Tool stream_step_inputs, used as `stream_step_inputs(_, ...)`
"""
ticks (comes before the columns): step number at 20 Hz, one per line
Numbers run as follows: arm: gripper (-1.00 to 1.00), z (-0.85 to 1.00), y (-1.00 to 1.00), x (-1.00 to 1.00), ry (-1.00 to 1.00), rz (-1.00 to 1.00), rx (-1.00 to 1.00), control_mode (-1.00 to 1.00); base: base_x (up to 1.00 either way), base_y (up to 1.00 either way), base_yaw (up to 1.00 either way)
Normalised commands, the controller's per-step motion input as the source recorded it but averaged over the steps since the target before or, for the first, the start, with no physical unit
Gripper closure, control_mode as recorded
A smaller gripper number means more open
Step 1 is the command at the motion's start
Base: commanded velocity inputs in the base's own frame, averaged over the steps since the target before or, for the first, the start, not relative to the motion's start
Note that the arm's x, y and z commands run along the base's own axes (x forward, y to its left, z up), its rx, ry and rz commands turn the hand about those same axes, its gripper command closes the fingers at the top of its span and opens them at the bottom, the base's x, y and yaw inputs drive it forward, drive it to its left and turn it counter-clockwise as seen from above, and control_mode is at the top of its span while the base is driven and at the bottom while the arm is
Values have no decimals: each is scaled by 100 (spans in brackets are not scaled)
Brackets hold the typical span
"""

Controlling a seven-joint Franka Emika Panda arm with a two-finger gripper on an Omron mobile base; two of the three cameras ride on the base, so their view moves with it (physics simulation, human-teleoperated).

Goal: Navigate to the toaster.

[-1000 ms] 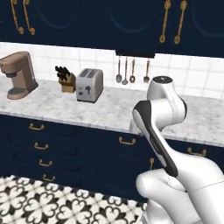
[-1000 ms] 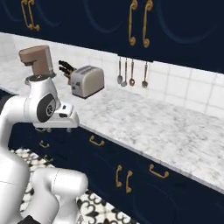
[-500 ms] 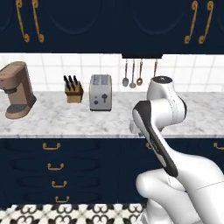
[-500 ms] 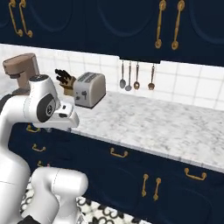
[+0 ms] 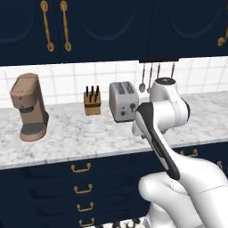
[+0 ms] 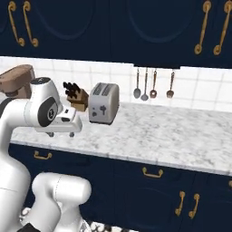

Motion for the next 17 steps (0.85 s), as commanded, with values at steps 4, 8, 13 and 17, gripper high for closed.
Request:
stream_step_inputs(4, -100, 0, 0, 0, 0, 0, 0, 100, 47, 38, -27)
stream_step_inputs(8, -100, 0, 0, 0, 0, 0, 0, 100, 42, 6, -18)
stream_step_inputs(13, -100, 0, 0, 0, 0, 0, 0, 100, 45, 1, -9)
stream_step_inputs(17, -100, 0, 0, 0, 0, 0, 0, 100, 41, 3, -7)
